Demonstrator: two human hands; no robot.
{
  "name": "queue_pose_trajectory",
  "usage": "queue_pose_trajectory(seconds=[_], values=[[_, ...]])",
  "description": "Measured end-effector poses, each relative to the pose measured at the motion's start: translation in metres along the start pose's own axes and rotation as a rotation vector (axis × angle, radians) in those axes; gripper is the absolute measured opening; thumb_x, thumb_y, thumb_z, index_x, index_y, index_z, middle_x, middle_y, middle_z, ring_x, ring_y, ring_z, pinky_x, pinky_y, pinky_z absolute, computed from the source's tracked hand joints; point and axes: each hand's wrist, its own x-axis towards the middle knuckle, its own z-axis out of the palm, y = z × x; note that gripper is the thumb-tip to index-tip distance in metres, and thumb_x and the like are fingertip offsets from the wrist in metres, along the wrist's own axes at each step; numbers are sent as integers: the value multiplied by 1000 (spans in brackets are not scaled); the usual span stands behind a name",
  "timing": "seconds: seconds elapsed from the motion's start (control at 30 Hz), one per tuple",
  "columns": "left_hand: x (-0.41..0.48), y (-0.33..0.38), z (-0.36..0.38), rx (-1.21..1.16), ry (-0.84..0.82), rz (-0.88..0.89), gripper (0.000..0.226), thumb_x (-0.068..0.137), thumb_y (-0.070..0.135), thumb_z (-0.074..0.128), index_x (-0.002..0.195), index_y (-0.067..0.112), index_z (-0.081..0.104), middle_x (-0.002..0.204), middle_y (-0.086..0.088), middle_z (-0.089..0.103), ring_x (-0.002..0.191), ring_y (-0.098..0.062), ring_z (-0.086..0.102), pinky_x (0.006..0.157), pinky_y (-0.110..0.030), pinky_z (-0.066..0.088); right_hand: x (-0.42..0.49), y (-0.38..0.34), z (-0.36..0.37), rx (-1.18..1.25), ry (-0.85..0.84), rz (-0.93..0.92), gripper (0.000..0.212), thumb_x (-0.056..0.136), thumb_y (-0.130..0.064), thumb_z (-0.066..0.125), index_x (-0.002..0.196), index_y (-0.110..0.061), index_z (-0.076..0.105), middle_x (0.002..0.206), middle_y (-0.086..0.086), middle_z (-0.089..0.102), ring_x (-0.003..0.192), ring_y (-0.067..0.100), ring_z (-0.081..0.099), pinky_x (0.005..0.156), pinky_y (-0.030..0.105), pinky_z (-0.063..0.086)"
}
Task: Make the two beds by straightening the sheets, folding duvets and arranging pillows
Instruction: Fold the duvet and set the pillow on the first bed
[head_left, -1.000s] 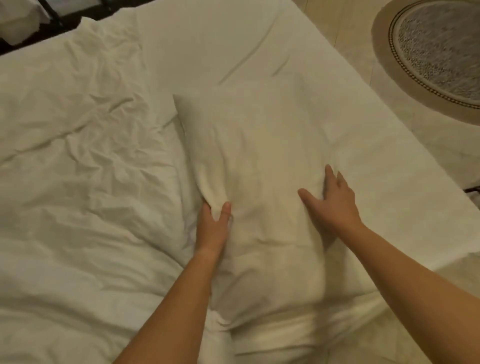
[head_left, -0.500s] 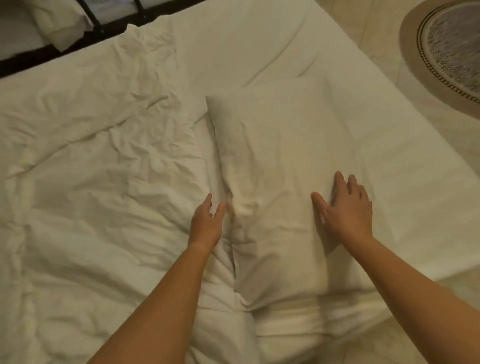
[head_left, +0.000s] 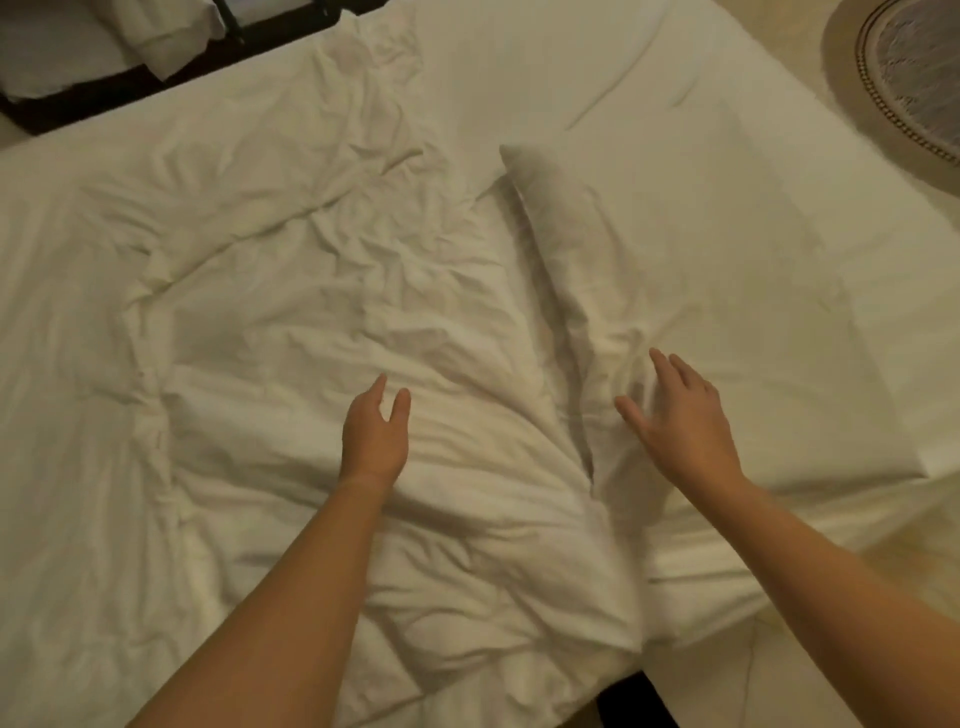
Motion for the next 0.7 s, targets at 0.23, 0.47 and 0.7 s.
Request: queue_pose_trajectory(seconds=[0.23,0.47,0.7], values=[[-6,-129,-138,109,26,-118,58,105,44,51,155,14,45,155,-16,48,141,-32,47,119,-45,37,-117,-99,101,70,-84,-108,74,90,-53,62,154,-30,32,158,2,37,141,27,36,113,44,37],[-26,-216,-202,150,29,-230,63,104,44,53,156,10,41,157,-21,44,144,-37,42,120,-43,34,-215,-176,177,30,-187,-260,71,91,-55,60,153,-32,34,156,-2,39,140,21,38,113,37,38],[-36,-279,-235,177,39,-265,68,102,44,57,157,7,39,155,-23,45,143,-37,44,117,-39,34,-297,-222,257,67,-264,-361,68,92,-53,61,152,-33,36,154,-6,40,138,17,39,109,31,39]])
